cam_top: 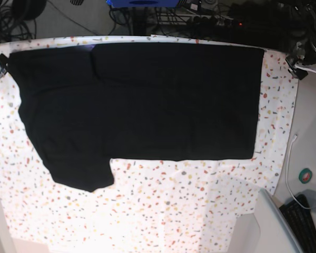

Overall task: Layout the t-shirt on the table in an organized manner, then fold the t-shirt properly
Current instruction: 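Lay the t-shirt flat and release it with both grippers, then grasp the hem corner nearest the right gripper and pull it outward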

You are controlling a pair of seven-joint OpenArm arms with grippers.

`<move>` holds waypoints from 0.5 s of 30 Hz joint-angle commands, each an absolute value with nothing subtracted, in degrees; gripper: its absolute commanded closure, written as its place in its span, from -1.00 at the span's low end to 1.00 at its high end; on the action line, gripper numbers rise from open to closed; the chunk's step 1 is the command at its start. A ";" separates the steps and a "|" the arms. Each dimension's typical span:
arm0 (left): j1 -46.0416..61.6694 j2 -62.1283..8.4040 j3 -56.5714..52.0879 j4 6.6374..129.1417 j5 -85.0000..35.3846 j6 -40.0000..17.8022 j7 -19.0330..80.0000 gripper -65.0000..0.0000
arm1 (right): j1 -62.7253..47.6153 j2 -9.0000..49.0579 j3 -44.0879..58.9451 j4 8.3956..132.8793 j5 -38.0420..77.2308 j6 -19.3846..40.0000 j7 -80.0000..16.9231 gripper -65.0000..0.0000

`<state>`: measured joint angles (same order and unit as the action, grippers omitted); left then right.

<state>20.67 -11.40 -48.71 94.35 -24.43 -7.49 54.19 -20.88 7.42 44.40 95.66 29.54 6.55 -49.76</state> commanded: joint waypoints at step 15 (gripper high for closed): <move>20.00 -12.26 -46.73 94.02 -25.19 -7.87 53.23 -0.49 | 18.15 18.77 11.91 51.56 10.42 6.55 -30.55 -0.29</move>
